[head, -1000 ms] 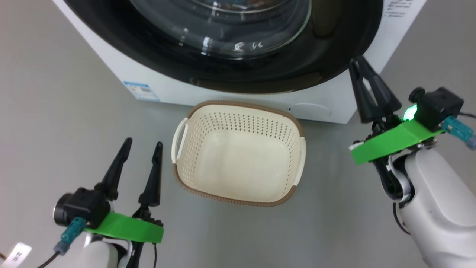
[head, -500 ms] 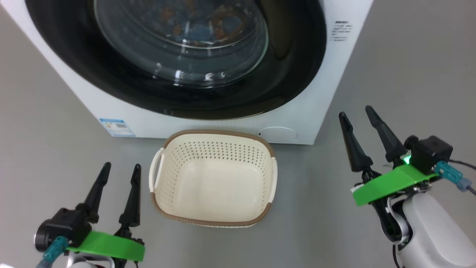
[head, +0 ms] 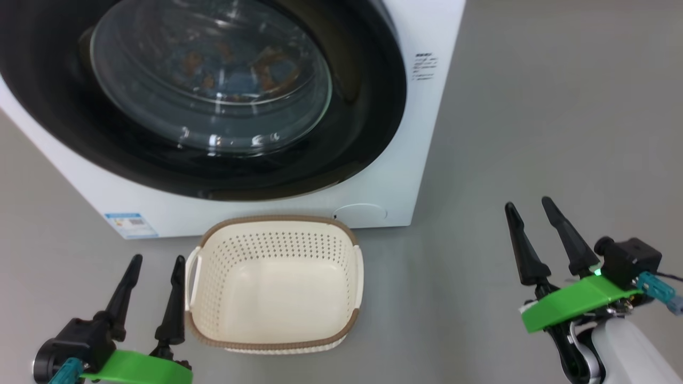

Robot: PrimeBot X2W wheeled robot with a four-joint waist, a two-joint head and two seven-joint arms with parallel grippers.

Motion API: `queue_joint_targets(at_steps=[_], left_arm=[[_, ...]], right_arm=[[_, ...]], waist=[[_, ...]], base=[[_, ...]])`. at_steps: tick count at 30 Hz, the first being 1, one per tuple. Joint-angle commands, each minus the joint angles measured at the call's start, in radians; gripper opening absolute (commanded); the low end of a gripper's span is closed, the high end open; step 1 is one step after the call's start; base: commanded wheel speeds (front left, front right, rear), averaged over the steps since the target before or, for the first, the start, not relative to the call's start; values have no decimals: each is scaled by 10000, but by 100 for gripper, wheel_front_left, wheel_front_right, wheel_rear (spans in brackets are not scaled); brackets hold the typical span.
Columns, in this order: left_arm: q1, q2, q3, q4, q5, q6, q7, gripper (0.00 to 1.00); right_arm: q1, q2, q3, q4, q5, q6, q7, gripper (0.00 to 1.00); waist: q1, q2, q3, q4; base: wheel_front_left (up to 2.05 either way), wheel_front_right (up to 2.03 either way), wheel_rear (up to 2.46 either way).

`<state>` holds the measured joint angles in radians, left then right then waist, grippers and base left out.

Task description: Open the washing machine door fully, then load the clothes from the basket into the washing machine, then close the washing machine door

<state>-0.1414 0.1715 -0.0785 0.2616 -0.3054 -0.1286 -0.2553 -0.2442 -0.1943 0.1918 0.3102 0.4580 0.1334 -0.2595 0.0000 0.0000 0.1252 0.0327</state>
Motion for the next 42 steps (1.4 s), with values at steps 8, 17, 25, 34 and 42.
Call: queue_joint_targets(at_steps=[8, 17, 25, 34, 42], left_arm=[[278, 229, 596, -118, 204, -21, -65, 100], [600, 141, 781, -169, 301, -21, -65, 100], [714, 104, 886, -163, 328, -21, -65, 100], [757, 120, 840, -212, 312, -21, -65, 100], [728, 127, 853, -210, 306, -21, -65, 100]], right_arm=[[847, -136, -199, -473, -265, -27, -23, 100], [1336, -102, -543, -599, -326, -27, -23, 100], [1535, -89, -690, -631, -403, -27, -23, 100], [1557, -76, -695, -634, -419, -27, -23, 100], [1537, -51, -717, -649, -439, -27, -23, 100]], waist=[[0, 0, -506, -432], [0, 0, -558, -381], [0, 0, -578, -311], [0, 0, -616, -305], [0, 0, -596, -279]], base=[[0, 0, 0], [0, 0, 0], [0, 0, 0], [0, 0, 0], [0, 0, 0]])
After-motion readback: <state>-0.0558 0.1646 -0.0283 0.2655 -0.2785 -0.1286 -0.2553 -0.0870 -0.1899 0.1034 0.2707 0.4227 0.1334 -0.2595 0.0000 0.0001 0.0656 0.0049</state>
